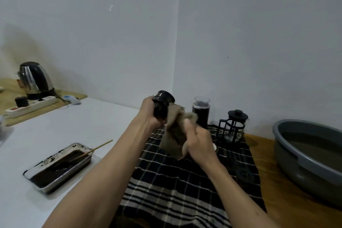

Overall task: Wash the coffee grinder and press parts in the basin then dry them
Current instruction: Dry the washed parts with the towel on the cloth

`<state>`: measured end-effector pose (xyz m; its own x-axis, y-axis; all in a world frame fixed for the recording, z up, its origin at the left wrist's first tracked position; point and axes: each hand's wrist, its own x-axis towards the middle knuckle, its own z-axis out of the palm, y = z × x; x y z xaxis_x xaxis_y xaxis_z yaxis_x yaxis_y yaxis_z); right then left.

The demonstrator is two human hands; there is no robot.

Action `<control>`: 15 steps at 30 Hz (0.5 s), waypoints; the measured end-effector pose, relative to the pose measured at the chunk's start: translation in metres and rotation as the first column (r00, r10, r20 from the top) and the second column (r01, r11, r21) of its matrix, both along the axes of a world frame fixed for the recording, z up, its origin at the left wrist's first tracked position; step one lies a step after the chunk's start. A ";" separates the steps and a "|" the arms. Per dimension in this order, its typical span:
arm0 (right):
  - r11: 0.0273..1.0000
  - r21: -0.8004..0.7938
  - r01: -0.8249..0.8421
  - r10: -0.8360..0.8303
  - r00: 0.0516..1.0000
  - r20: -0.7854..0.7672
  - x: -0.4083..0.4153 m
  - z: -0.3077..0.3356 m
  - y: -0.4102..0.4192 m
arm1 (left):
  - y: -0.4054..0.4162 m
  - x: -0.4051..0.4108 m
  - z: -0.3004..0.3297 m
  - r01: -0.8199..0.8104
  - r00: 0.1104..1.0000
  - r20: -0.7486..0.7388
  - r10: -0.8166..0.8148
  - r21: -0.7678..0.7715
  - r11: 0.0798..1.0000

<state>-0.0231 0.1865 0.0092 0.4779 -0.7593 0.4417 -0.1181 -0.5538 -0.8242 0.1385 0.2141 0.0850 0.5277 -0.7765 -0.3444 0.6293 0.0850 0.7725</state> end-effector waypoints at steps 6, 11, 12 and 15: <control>0.969 0.246 0.022 -0.095 0.952 0.290 0.009 0.055 -0.006 | 0.004 -0.008 -0.020 0.133 0.991 0.000 -0.133 -0.073 0.988; 0.950 -0.251 -0.187 0.165 0.981 -0.104 0.035 0.022 -0.001 | 0.002 -0.041 -0.012 0.050 0.994 0.104 -0.037 -0.124 0.991; 0.950 -0.227 -0.212 0.188 0.974 -0.124 0.032 0.016 0.004 | -0.001 -0.040 -0.013 -0.015 0.996 0.085 0.026 -0.131 0.991; 0.965 -0.137 -0.223 0.218 0.974 -0.054 0.021 0.006 0.015 | -0.004 -0.028 -0.015 -0.129 0.987 -0.112 0.114 -0.140 0.982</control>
